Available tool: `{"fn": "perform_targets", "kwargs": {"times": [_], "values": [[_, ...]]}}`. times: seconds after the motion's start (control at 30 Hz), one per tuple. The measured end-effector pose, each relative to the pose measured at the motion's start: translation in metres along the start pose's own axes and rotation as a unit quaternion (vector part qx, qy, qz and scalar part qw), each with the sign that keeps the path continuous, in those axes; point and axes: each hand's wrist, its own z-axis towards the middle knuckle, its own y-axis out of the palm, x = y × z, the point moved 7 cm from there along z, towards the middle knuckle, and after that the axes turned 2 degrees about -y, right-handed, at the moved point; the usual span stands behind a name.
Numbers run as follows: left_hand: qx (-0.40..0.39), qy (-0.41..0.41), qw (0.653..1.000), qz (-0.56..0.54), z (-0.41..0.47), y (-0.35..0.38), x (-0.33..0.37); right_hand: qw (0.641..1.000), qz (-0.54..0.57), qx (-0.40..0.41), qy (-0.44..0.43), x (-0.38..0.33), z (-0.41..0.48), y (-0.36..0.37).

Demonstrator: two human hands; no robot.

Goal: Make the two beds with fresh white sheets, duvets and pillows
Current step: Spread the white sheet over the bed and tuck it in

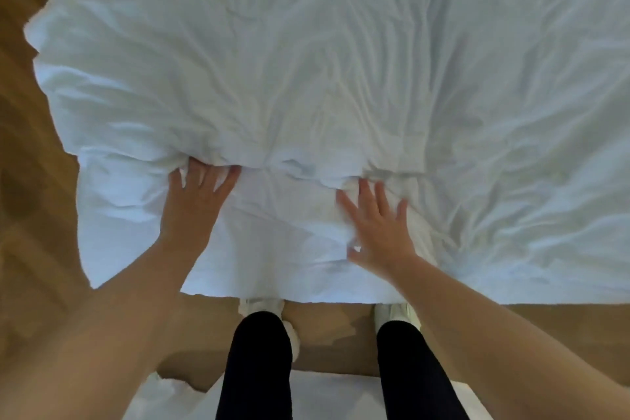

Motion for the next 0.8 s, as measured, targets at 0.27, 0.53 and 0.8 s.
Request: {"fn": "perform_targets", "kwargs": {"times": [0.27,0.53,0.8], "values": [[-0.012,0.129,0.983,-0.133,0.053,0.011,0.002,0.992,0.039,0.114,0.041,0.006,0.034,-0.009],[-0.233,0.245,0.910,-0.238,-0.079,0.032,0.037,0.982,-0.031,-0.188,-0.009,0.001,-0.056,0.008],[-0.008,-0.441,0.765,-0.469,-0.088,0.056,-0.097,0.997,0.018,-0.067,-0.020,-0.091,-0.037,0.016]]}}
